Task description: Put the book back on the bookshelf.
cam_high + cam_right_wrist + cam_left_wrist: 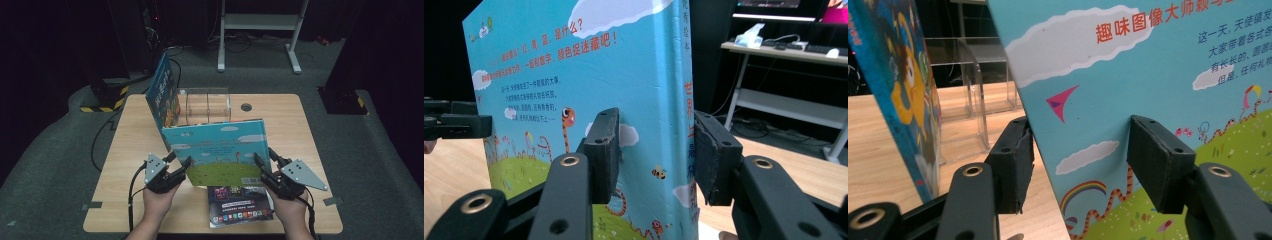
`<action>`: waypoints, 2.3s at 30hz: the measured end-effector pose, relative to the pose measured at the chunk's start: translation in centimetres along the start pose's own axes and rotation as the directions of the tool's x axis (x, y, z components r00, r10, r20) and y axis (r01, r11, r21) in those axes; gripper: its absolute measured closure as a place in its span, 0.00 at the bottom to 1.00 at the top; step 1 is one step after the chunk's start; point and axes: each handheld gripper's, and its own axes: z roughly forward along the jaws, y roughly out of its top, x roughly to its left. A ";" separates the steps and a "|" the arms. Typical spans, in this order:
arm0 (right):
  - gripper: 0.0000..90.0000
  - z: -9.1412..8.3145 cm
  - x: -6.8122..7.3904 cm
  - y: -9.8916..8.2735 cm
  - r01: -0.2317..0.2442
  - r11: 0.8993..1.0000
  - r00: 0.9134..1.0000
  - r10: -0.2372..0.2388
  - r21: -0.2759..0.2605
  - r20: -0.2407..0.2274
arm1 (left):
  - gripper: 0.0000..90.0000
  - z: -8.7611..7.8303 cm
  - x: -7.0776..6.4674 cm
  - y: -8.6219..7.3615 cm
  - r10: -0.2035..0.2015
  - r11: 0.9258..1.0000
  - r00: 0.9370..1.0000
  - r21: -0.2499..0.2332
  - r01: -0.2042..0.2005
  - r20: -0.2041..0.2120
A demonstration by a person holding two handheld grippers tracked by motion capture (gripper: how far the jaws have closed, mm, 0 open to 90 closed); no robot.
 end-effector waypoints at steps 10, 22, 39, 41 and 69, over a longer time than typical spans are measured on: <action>0.64 0.8 -0.3 0.0 0.014 1.000 1.000 -0.014 -0.010 0.018 | 0.50 1.2 0.9 0.6 0.005 1.000 1.000 -0.016 -0.005 0.004; 0.63 2.5 -0.3 -0.2 0.017 1.000 1.000 -0.017 -0.002 0.019 | 0.50 1.9 2.0 0.8 -0.008 1.000 1.000 -0.027 0.008 -0.002; 0.53 0.9 1.3 -0.4 -0.010 1.000 0.999 0.010 -0.005 -0.035 | 0.49 0.4 2.2 -0.3 -0.031 0.999 0.999 -0.040 0.032 0.022; 0.52 0.9 1.3 -0.4 -0.005 1.000 0.999 0.005 -0.002 -0.037 | 0.48 0.3 2.2 -0.4 -0.031 0.999 0.999 -0.040 0.032 0.021; 0.76 0.7 0.6 0.2 0.014 1.000 0.967 -0.016 -0.010 -0.255 | 0.56 0.1 1.9 0.0 -0.026 0.998 0.999 -0.053 0.027 0.022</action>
